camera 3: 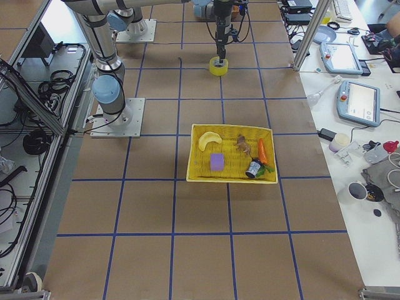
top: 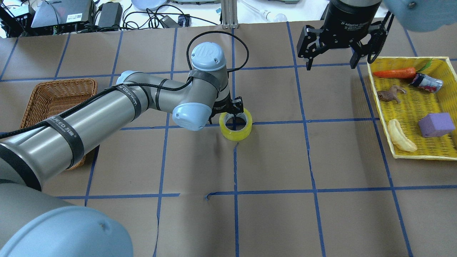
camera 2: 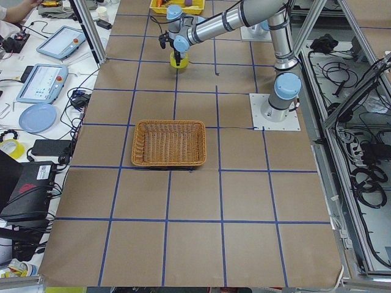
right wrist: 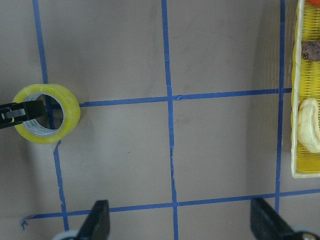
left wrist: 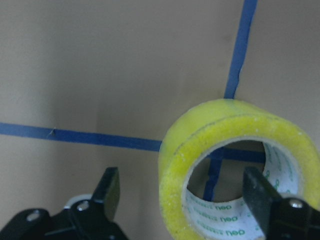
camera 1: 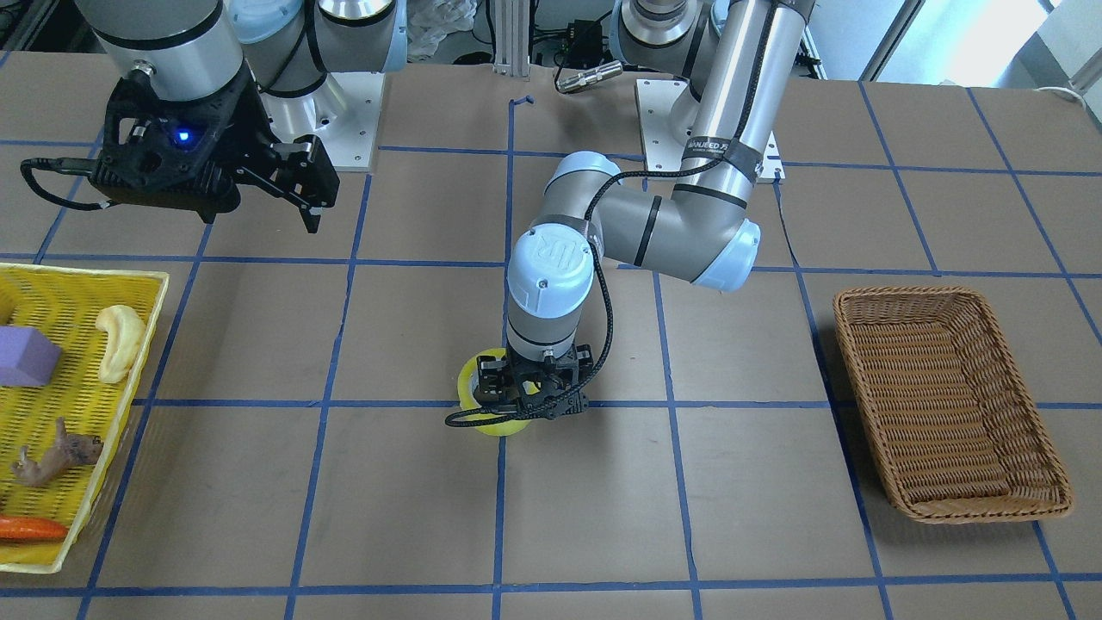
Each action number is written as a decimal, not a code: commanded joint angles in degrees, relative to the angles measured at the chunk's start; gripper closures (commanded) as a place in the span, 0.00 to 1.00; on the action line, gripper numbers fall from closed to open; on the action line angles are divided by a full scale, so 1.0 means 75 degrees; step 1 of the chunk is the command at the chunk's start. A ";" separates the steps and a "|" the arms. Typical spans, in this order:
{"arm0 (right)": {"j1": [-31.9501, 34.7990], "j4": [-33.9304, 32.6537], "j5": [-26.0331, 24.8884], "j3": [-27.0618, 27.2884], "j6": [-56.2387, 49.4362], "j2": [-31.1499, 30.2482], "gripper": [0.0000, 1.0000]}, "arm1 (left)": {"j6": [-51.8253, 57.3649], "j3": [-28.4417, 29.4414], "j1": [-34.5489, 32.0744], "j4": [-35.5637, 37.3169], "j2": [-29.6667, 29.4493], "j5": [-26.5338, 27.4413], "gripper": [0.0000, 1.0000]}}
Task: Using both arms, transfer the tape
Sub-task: 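Lower the left gripper onto the tape roll rim and grasp it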
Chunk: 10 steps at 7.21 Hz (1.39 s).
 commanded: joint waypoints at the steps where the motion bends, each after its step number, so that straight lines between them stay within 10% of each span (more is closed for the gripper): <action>1: 0.0014 0.0014 -0.0017 0.0000 0.0001 -0.0001 0.00 | -0.0047 -0.0034 -0.0036 0.0026 -0.0103 0.0006 0.25; 4: 0.0002 0.0014 -0.0017 0.0012 0.0001 -0.0001 0.00 | 0.0384 0.0036 -0.0036 0.0038 0.0130 0.0006 0.92; 10: 0.0002 0.0014 -0.0017 0.0012 0.0001 -0.0001 0.00 | 0.1363 0.0106 0.0827 -0.1363 0.1334 -0.0028 1.00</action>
